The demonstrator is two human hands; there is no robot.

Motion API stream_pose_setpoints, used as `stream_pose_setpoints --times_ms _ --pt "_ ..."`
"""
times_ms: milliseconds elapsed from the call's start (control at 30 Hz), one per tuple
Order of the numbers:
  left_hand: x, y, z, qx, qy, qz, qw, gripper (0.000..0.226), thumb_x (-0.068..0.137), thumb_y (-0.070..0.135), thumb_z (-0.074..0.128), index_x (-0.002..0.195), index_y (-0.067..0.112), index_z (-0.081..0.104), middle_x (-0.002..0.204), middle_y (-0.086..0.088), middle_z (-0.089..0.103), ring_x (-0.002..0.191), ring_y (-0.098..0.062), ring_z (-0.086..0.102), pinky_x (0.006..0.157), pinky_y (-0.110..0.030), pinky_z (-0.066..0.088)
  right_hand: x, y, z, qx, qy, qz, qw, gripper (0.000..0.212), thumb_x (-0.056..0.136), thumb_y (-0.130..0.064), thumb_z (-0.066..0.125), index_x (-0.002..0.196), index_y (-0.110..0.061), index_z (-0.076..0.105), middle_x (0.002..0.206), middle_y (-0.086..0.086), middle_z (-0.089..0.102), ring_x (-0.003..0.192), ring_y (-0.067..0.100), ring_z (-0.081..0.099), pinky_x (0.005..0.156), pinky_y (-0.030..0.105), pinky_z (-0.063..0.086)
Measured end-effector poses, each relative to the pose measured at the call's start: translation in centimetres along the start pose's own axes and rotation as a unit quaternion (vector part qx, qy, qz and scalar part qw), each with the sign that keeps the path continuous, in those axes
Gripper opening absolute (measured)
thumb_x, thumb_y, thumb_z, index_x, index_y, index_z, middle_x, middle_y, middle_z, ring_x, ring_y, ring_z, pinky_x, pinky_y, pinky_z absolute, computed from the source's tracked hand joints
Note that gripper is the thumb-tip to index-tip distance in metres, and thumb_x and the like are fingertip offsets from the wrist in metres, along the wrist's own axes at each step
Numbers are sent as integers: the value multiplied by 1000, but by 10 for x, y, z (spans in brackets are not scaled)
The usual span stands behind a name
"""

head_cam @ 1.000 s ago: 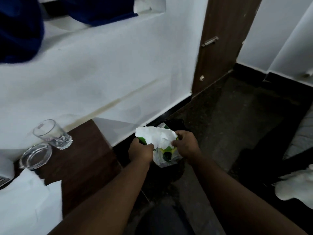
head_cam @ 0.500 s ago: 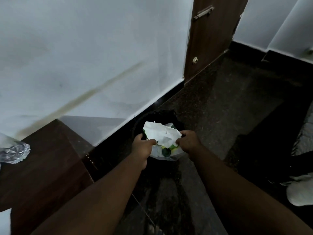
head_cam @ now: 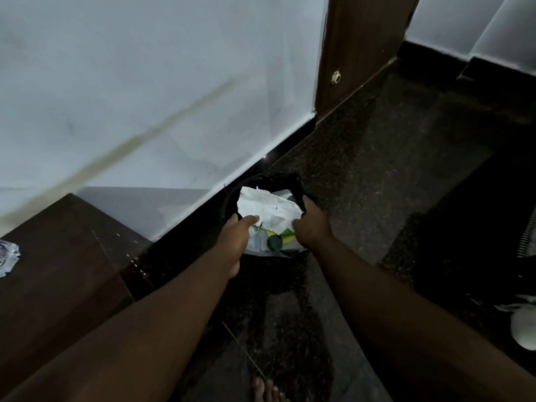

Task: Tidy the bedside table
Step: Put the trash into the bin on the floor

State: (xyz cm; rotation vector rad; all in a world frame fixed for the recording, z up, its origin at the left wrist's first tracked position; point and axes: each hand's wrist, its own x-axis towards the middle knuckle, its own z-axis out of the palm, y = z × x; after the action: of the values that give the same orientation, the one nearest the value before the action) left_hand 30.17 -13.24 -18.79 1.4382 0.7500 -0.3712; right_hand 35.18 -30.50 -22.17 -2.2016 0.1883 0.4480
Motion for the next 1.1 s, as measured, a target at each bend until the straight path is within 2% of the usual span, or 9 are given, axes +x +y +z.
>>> stream_pose_setpoints --times_ms 100,200,300,500,600,733,833,933,1100 --pt "-19 2 10 92 -23 25 995 43 101 25 60 143 17 51 136 9 57 108 -12 63 85 -24 47 -9 7 12 -167 40 -100 980 79 93 -13 57 162 -16 19 167 18 21 149 37 32 116 45 37" --pt "-12 -7 11 183 -19 26 983 76 101 38 59 160 8 24 164 3 25 151 -24 34 111 -29 36 -14 16 20 -315 5 -137 939 83 94 -27 60 162 -14 15 170 19 13 154 36 21 123 47 19" --pt "-13 -6 8 252 -14 49 966 64 102 40 53 156 9 34 173 -6 -9 159 -30 7 124 -45 24 -21 17 20 -322 24 -130 938 78 100 -32 51 163 -16 8 171 15 8 157 35 13 126 49 8" --pt "-44 -1 -5 247 -42 79 965 57 107 28 46 160 18 29 173 -3 -2 159 -22 10 116 -28 22 -40 -3 9 -304 76 -171 934 65 105 -29 43 162 -12 16 171 15 12 158 32 12 126 47 7" --pt "-67 3 -8 238 -35 75 968 52 106 23 48 156 15 37 163 2 24 151 -22 28 104 -21 26 -58 -20 6 -298 75 -185 933 64 104 -26 47 161 -10 22 169 18 17 157 34 15 126 48 10" --pt "-107 11 -15 240 -25 109 964 70 94 41 54 159 25 33 169 0 26 152 -21 33 124 -39 28 -88 -44 5 -280 101 -224 928 65 82 -18 71 143 -1 54 146 30 53 134 48 53 110 60 41" --pt "-144 24 -27 234 -11 135 963 68 104 26 52 163 15 20 171 -2 17 157 -20 19 127 -33 17 -113 -65 6 -281 90 -239 925 68 71 -23 78 133 -2 63 134 31 63 119 50 64 96 62 51" --pt "-177 32 -40 227 19 165 960 65 106 31 49 163 20 19 172 -1 19 157 -19 22 127 -37 21 -141 -84 6 -262 101 -258 924 73 75 -23 84 140 -3 58 144 31 55 129 50 57 106 58 45" --pt "-227 42 -68 204 52 193 958 66 106 33 49 164 24 17 171 0 21 156 -19 25 121 -30 24 -198 -125 3 -220 60 -277 933 79 91 -52 33 159 -12 29 167 22 23 156 38 20 125 45 17"
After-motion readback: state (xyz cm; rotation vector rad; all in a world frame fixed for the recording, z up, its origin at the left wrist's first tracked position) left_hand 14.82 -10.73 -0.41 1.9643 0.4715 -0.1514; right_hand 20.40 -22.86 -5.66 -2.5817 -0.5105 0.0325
